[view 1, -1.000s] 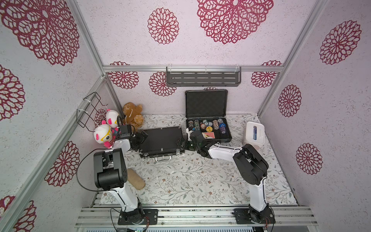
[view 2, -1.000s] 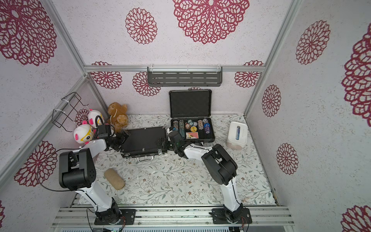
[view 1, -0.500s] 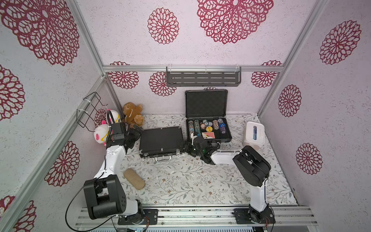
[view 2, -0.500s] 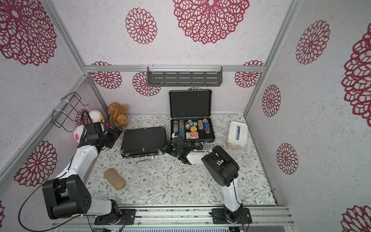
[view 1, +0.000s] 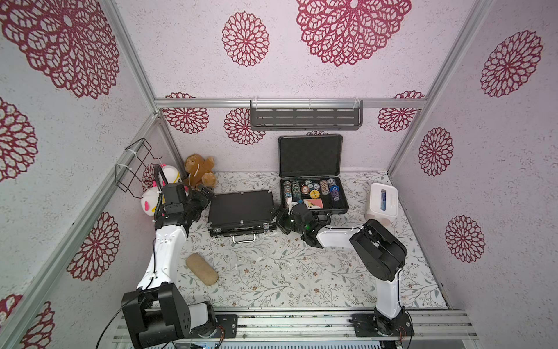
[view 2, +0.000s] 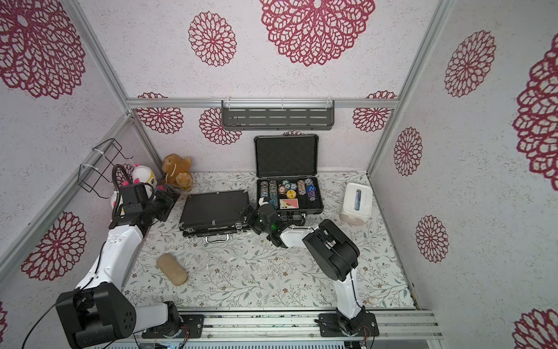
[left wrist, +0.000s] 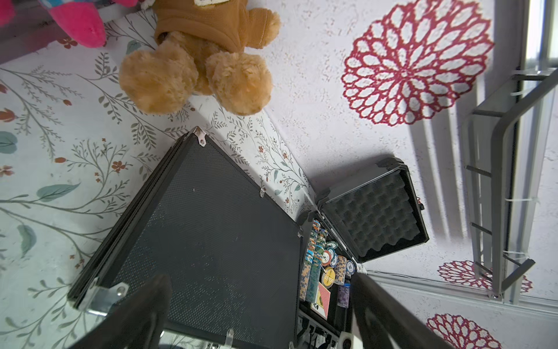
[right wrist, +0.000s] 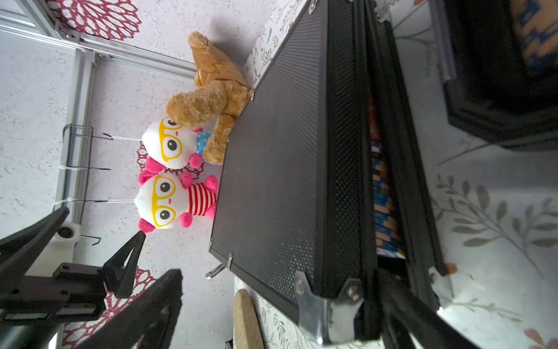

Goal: Open the poker set cases
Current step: Open the case lid on the poker set case.

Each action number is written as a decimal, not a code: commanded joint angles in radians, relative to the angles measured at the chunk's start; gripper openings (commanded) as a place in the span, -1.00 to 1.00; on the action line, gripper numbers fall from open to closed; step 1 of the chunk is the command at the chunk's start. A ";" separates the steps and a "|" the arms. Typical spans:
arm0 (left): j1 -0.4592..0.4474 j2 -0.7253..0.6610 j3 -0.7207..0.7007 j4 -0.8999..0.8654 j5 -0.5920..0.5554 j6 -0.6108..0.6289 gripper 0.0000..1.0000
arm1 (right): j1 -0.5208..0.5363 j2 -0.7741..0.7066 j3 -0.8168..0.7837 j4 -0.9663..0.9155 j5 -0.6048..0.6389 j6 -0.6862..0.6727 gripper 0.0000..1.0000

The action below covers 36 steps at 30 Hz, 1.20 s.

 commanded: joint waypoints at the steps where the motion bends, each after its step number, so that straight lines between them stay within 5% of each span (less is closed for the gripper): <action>1: -0.004 -0.038 0.005 -0.030 -0.021 0.023 0.94 | 0.021 -0.065 0.084 0.108 -0.002 -0.008 0.97; 9: -0.005 -0.096 0.016 -0.049 -0.013 0.044 0.94 | 0.004 -0.034 0.260 -0.041 0.058 -0.089 0.97; 22: 0.019 -0.191 0.096 -0.157 -0.006 0.088 0.94 | -0.076 0.257 0.825 -0.385 0.079 -0.196 0.97; 36: 0.009 -0.155 0.012 -0.060 0.049 0.012 0.94 | -0.158 0.398 1.100 -0.617 0.003 -0.286 0.97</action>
